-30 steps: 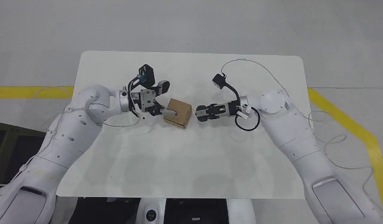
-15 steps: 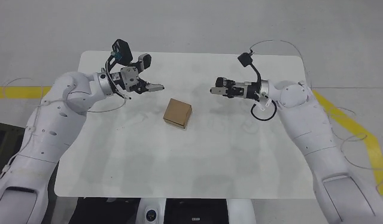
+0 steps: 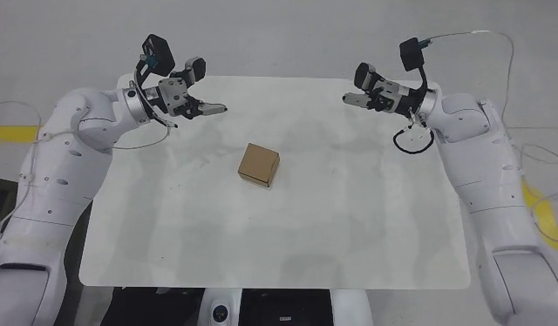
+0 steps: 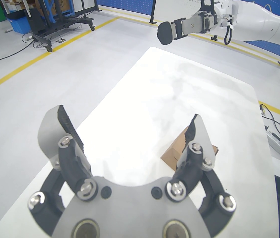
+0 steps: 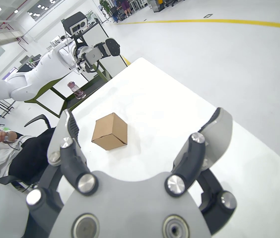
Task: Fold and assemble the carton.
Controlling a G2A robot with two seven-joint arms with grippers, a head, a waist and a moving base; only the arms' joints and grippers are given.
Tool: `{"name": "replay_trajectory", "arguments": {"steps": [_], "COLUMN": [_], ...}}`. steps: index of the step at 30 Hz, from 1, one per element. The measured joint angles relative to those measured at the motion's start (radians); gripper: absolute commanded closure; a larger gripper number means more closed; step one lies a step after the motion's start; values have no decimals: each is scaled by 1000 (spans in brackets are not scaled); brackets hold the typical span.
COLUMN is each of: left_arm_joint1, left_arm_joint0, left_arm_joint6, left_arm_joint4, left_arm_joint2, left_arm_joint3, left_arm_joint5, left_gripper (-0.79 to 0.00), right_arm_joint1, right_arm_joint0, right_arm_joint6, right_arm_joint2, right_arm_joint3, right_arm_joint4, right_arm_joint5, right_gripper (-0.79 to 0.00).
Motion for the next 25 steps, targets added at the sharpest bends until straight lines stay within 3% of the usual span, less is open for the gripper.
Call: {"name": "replay_trajectory", "arguments": {"steps": [25], "left_arm_joint1": [0], "left_arm_joint0": [-4], "left_arm_joint6": [-14], "left_arm_joint4": [-6], "left_arm_joint2": [-4], "left_arm_joint3": [-9], "left_arm_joint5": [9], "left_gripper": [-784], "right_arm_joint1": [10], "right_arm_joint0": [5], "right_arm_joint6": [-25], "right_arm_joint2": [22], "right_arm_joint3": [-23], "right_arm_joint4": [-45], "right_arm_joint5": [15], "right_gripper": [-785]}}
